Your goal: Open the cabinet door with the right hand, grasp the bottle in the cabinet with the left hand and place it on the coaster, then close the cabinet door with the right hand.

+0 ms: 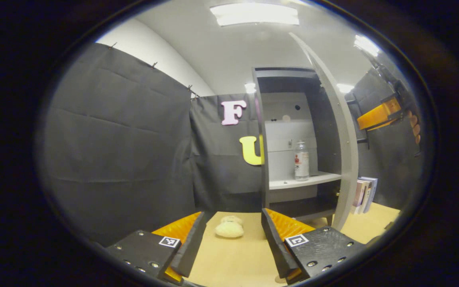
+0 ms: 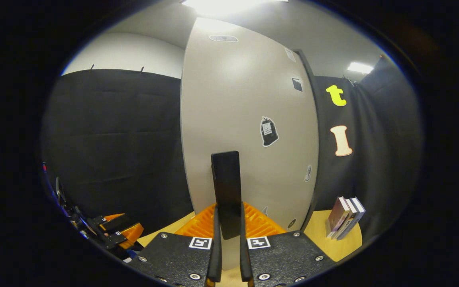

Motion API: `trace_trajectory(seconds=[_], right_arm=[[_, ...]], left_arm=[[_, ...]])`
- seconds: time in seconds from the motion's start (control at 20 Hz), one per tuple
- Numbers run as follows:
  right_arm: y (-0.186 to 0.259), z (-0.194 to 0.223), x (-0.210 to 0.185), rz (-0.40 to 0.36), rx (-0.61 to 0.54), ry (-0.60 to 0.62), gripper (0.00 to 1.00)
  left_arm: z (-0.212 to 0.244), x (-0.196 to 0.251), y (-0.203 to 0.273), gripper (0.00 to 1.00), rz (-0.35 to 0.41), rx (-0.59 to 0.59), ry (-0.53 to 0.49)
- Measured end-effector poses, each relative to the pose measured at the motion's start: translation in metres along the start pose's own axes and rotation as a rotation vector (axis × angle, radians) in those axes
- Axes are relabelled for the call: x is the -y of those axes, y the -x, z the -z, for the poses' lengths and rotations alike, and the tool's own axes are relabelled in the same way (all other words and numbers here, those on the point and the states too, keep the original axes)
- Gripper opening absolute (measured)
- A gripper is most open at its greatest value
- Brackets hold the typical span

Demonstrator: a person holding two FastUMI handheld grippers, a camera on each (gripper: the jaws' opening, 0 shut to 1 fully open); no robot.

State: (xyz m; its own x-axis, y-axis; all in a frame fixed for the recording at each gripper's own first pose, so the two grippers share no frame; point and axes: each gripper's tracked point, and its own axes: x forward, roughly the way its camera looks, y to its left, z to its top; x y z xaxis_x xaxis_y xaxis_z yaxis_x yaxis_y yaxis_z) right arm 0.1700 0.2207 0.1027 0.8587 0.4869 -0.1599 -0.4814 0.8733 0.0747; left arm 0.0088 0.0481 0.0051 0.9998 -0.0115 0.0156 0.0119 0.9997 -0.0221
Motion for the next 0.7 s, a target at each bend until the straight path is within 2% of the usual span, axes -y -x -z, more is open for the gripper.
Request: trace_trajectory(seconds=[0.35,0.7], right_arm=[[0.032,0.002,0.021,0.029,0.025,-0.007,0.17],[0.046,0.011,0.042,0.051,0.026,-0.019,0.17]], left_arm=[[-0.003,0.054,-0.007,0.80,0.083,-0.002,0.021],[-0.002,0.086,-0.007,0.80,0.123,-0.005,0.006]])
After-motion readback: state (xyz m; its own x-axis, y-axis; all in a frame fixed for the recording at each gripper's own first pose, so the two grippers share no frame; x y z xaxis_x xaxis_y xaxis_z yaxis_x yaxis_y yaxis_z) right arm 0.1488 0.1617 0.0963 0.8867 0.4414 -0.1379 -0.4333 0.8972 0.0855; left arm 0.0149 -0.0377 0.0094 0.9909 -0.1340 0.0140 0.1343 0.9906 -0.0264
